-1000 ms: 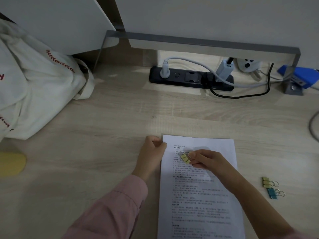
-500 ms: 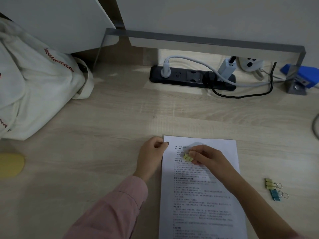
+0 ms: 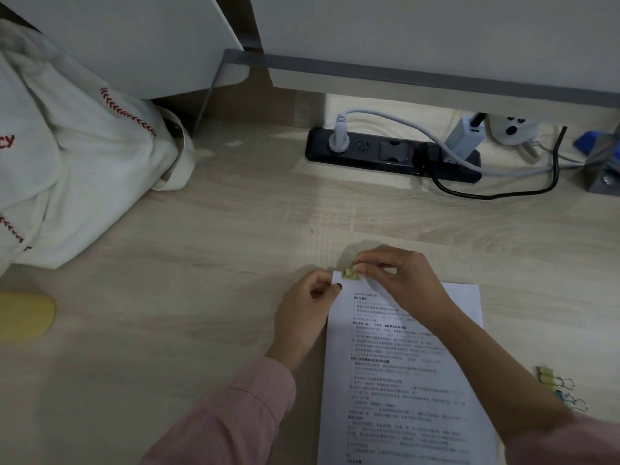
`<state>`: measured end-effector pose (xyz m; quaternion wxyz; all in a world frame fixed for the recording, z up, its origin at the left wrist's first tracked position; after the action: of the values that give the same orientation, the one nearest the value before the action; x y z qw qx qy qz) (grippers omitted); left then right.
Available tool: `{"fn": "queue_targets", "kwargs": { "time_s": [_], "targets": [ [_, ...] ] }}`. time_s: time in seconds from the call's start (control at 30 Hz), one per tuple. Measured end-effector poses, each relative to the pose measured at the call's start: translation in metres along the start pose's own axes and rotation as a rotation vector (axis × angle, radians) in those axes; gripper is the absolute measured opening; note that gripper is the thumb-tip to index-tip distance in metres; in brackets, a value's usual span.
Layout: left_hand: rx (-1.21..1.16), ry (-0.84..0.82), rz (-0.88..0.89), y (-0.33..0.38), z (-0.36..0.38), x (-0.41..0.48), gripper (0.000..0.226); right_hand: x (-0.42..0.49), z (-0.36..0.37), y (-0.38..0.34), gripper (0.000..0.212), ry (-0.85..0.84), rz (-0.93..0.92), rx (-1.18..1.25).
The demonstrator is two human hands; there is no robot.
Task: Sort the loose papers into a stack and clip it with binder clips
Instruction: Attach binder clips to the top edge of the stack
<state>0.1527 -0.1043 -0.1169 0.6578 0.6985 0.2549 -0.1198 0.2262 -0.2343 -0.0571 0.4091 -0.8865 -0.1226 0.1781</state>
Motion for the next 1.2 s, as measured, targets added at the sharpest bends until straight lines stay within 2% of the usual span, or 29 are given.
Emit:
{"fn": "queue_targets", "kwargs": {
  "time_s": [0.2,0.53,0.67,0.8,0.93,1.2],
  "targets": [
    [0.014,-0.008,0.030,0.005,0.000,-0.003,0.008,0.010,0.002,0.001,0.009,-0.014,-0.013,0.024],
    [-0.033,-0.037,0.047,0.003,0.000,-0.001,0.007,0.029,0.017,0.014,0.013,-0.279,0.101,0.131],
    [-0.056,-0.052,0.048,0.002,0.001,-0.001,0.015,0.034,0.023,0.016,0.013,-0.363,0.133,0.149],
    [-0.067,-0.033,0.041,0.000,0.000,0.000,0.008,0.035,0.029,0.014,0.015,-0.403,0.126,0.143],
    [-0.087,0.001,0.028,-0.004,-0.002,0.001,0.017,0.032,0.033,0.017,0.013,-0.418,0.135,0.126],
    [-0.100,0.003,0.018,-0.008,-0.002,0.002,0.014,0.030,0.032,0.019,0.015,-0.438,0.158,0.117]
  ]
}}
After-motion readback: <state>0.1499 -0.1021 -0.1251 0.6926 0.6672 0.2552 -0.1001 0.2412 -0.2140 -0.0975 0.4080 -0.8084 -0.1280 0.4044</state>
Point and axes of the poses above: each hand's wrist, its own x-axis towards the middle knuckle, its own z-axis out of the palm, y = z × x, the point moved 10 cm from there along x, towards the middle knuckle, and after that the axes turned 13 degrees about -x, right-handed, at the moved point
